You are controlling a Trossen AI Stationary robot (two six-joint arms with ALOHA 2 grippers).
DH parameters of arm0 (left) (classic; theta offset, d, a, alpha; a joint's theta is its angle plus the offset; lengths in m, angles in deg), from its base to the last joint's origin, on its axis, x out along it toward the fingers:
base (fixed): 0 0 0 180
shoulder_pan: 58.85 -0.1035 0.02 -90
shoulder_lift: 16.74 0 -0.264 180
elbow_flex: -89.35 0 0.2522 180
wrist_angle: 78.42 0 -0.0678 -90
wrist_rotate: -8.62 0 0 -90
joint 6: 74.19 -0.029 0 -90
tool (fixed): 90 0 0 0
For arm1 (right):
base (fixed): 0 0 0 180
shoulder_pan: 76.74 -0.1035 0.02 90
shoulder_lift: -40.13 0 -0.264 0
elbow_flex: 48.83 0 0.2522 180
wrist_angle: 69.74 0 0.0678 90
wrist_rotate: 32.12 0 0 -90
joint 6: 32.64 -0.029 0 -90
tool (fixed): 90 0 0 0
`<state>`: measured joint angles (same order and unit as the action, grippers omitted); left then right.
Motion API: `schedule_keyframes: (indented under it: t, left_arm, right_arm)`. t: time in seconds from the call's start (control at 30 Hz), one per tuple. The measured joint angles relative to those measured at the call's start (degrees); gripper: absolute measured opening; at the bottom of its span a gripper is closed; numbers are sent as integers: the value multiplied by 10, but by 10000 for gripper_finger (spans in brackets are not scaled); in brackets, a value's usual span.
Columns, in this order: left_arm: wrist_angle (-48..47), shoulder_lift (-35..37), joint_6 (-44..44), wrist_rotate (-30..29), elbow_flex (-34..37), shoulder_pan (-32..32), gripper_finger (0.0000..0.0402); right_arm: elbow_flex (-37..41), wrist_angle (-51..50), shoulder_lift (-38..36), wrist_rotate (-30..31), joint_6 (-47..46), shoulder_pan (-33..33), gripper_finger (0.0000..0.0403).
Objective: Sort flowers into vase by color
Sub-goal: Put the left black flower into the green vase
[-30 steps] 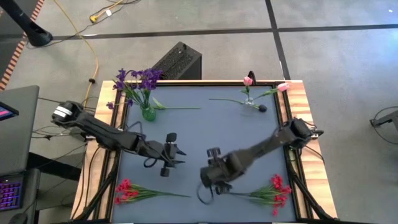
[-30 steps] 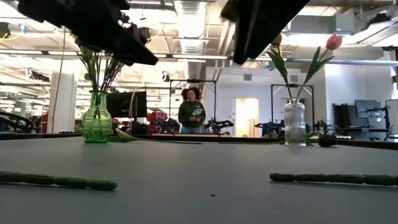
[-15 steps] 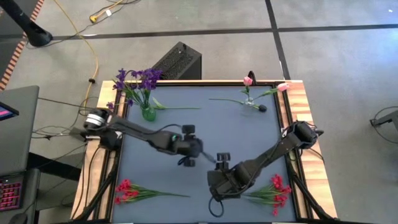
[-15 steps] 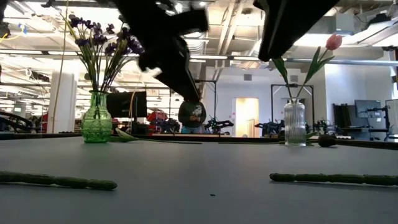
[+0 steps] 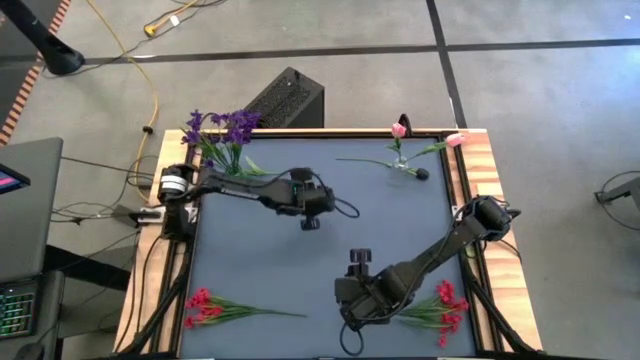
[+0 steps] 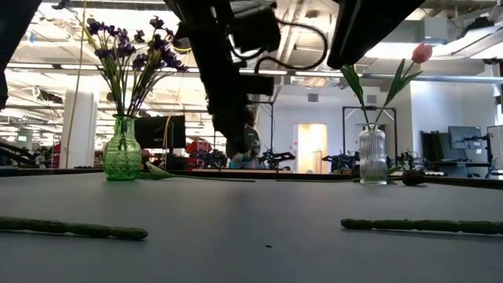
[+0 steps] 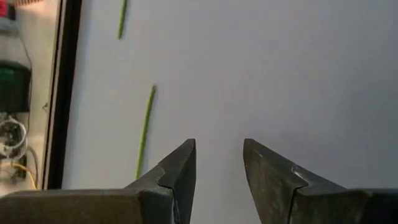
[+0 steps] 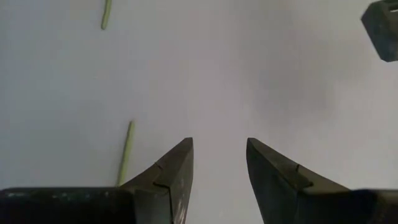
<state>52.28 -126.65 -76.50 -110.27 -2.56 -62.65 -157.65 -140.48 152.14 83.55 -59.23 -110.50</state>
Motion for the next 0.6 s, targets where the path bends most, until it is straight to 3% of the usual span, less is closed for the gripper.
schedule_keyframes:
  t: [0.17, 0.6]
  left_arm:
    - [0, 0, -9, 22, 0, -26, 122]
    - [-1, 0, -31, 16, 0, -74, 123]
  right_arm:
    - [0, 0, 0, 2, 18, 2, 173]
    - [23, 8, 1, 5, 44, 14, 173]
